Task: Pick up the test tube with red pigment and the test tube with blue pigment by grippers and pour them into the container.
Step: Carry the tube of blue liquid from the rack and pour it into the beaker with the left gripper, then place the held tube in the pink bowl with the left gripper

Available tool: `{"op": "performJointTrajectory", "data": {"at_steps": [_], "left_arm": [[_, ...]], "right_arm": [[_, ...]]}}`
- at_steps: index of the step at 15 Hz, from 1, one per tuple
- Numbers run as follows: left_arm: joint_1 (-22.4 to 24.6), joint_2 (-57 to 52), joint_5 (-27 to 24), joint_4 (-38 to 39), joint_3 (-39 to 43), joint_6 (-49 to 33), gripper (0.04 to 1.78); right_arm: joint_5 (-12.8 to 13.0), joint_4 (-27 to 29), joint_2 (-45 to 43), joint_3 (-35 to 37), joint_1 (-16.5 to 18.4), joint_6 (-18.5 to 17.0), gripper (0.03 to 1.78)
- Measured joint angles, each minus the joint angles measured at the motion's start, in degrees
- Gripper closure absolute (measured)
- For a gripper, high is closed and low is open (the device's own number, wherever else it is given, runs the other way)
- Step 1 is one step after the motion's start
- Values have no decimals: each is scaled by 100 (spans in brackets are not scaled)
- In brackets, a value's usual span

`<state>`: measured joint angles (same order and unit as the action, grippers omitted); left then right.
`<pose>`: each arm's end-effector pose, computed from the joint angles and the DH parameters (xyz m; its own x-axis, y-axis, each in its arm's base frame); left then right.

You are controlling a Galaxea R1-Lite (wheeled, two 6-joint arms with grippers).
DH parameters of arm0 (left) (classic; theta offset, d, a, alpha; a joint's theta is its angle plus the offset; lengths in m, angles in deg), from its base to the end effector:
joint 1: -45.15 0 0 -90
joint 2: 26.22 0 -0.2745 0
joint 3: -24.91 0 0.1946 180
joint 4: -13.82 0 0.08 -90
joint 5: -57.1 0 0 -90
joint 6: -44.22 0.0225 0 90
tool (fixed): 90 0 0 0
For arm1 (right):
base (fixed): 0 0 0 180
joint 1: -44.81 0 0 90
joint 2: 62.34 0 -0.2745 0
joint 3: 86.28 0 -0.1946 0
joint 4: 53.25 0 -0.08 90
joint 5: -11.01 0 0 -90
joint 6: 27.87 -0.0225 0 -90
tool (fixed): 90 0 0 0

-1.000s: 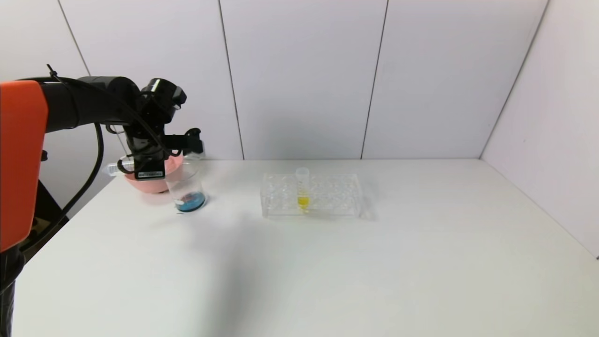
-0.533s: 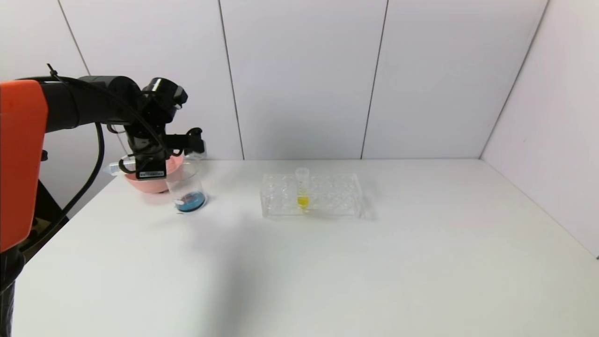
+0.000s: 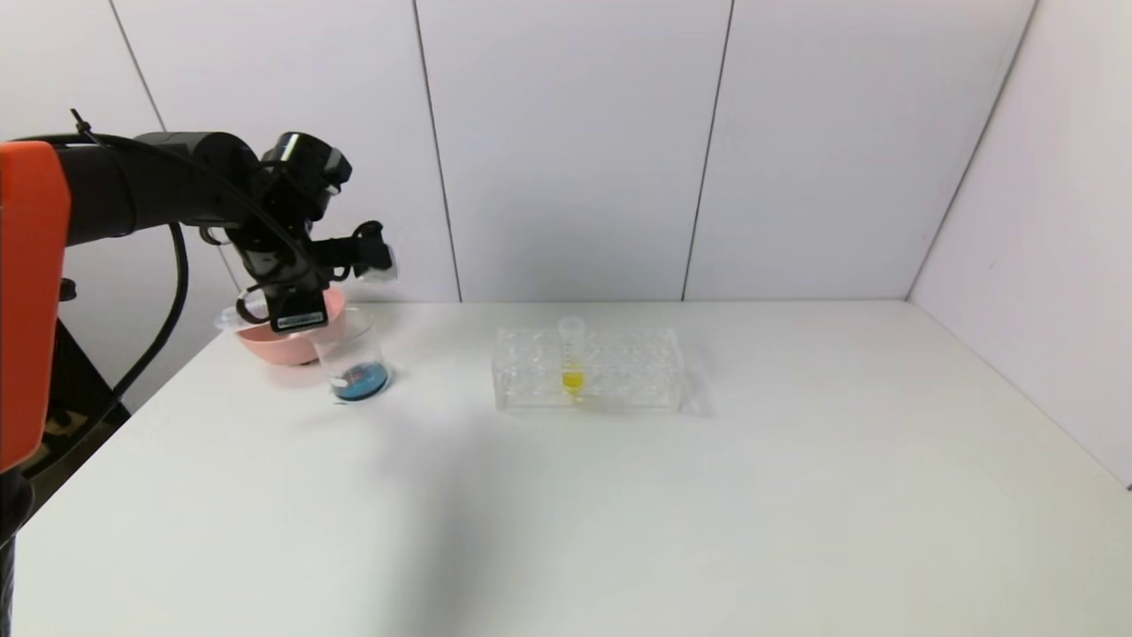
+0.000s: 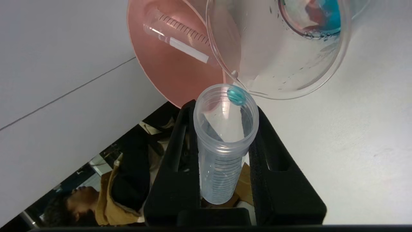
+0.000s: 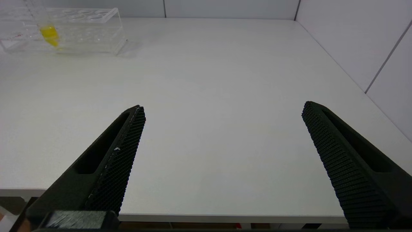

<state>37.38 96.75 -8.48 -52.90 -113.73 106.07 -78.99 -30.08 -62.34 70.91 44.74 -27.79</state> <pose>0.3975 -0.0449 0.2047 0.6230 0.3322 -0.7081 0.6160 0.3495 0.7060 0.0074 0.0000 0.0748 1.0000 0.0012 -0.0063 -0.0012 1.0000 -0.0014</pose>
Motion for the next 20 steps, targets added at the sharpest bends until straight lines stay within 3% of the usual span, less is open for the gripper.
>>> {"op": "performJointTrajectory", "data": {"at_steps": [7,12,16,20], "left_arm": [[22,-296,-835,112,0,-1298,137],[123,-507,-987,176,0,-2492,137],[308,-666,-1744,263,-2,-3840,137],[545,-825,-2238,569,6,-4593,137]], "right_arm": [[0,0,0,0,-2,0,4],[0,-2,0,0,2,0,4],[0,-2,0,0,-2,0,4],[0,-2,0,0,2,2,4]]}}
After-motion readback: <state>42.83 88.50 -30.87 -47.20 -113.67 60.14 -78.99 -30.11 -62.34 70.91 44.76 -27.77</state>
